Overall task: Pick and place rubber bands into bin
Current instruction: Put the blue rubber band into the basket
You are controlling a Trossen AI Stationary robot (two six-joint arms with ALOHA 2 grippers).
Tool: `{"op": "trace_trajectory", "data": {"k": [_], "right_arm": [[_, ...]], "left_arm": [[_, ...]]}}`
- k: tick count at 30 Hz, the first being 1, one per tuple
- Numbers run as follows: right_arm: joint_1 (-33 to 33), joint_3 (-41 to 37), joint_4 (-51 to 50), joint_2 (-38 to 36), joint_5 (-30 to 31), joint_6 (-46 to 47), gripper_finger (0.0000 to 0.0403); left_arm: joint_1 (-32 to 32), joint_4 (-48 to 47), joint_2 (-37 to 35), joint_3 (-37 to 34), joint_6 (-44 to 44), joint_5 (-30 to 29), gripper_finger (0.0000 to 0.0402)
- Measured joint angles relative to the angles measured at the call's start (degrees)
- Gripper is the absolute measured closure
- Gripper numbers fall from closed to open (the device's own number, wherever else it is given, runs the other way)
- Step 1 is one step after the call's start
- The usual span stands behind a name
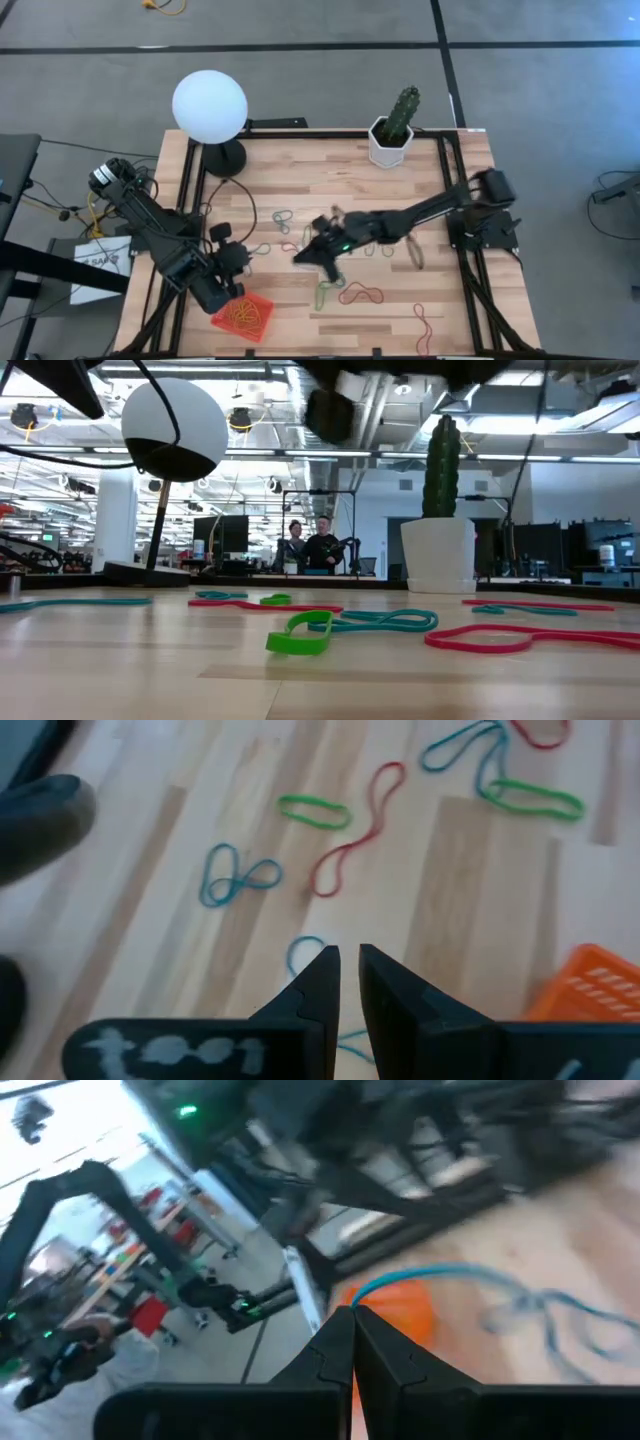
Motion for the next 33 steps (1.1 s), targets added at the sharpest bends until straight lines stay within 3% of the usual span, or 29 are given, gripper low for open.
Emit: {"op": "trace_trajectory", "data": {"k": [4,12,20,23,29,33], "right_arm": [[1.75,12.68,-2.60,8.47,-1.41,-2.59,0.0403],[4.49,32.74,-17.28,20.23,-0.24,-7.34,0.0403],[5.26,43.96,-18.84,30.46,-0.49,-6.22,0.0403],[5.32,47.38,-18.96,33.59,-3.52,-5.28,0.0403],[6.27,50.78,-19.90,35.75,-4.78,-3.81,0.0403],[6.96,50.86,-27.11,35.77,-4.45,-4.43,0.0403]], "left_arm": [[0.00,-4.24,0.00,0.00,-3.72,-0.98,0.0368],[-0.03,-18.27,-0.02,0.00,-16.70,-1.63,0.0368],[-0.13,-21.00,-0.04,0.00,-19.44,-3.27,0.0368],[-0.13,-21.05,-0.04,0.00,-20.02,-3.33,0.0368],[-0.13,-21.05,-0.04,0.00,-20.81,-3.31,0.0368],[-0.13,-21.05,-0.04,0.00,-21.02,-3.32,0.0368]]}}
